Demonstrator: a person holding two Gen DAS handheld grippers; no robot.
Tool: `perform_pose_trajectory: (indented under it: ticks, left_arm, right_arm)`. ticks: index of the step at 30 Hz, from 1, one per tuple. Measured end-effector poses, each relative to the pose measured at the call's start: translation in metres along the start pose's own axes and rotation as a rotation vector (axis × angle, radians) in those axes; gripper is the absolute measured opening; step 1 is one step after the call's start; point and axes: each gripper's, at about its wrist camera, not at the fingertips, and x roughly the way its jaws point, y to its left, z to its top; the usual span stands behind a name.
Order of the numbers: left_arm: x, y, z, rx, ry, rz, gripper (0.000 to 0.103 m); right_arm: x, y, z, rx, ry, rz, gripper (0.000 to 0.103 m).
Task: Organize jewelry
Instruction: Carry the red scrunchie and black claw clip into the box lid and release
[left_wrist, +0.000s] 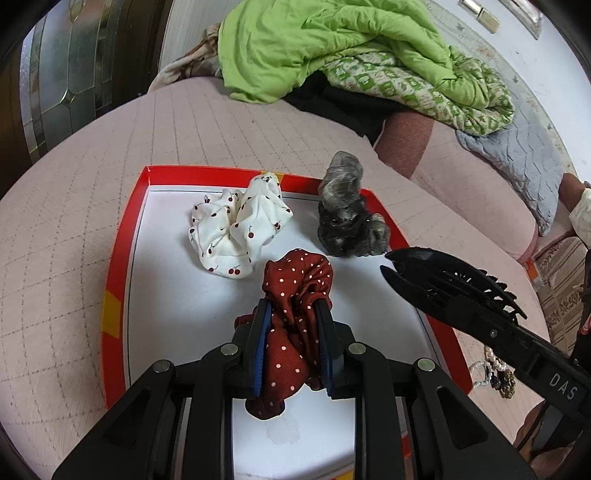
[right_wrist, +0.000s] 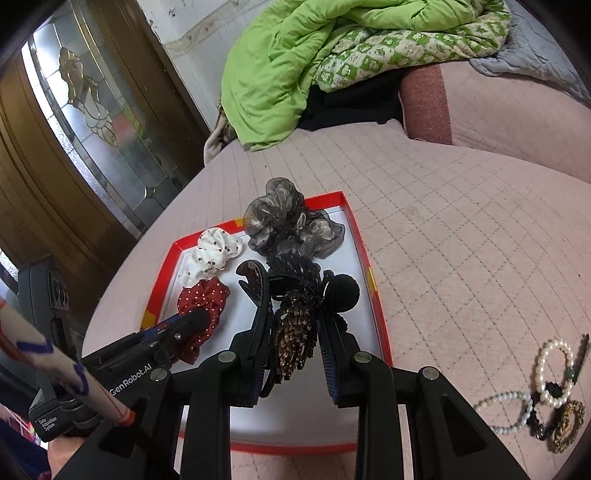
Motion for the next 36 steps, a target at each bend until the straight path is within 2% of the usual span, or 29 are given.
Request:
perform_pose_trajectory:
  ticks: [15, 31, 36]
  left_arm:
    - [0.020, 0.004, 0.020, -0.004, 0.026, 0.018, 0.022]
    - [0.025, 0.005, 0.023, -0.002, 0.025, 0.023, 0.023]
    - [0.025, 0.003, 0.023, 0.004, 0.020, 0.023, 0.028]
  right_arm:
    - [0.043, -0.004, 0.014, 0.020, 0.066, -0.045, 0.029]
    - [0.070, -0.005, 0.020, 0.017, 0.096, -0.075, 0.031]
    - [0.069, -0.004, 0.020, 0.013, 0.101, -0.066, 0.031]
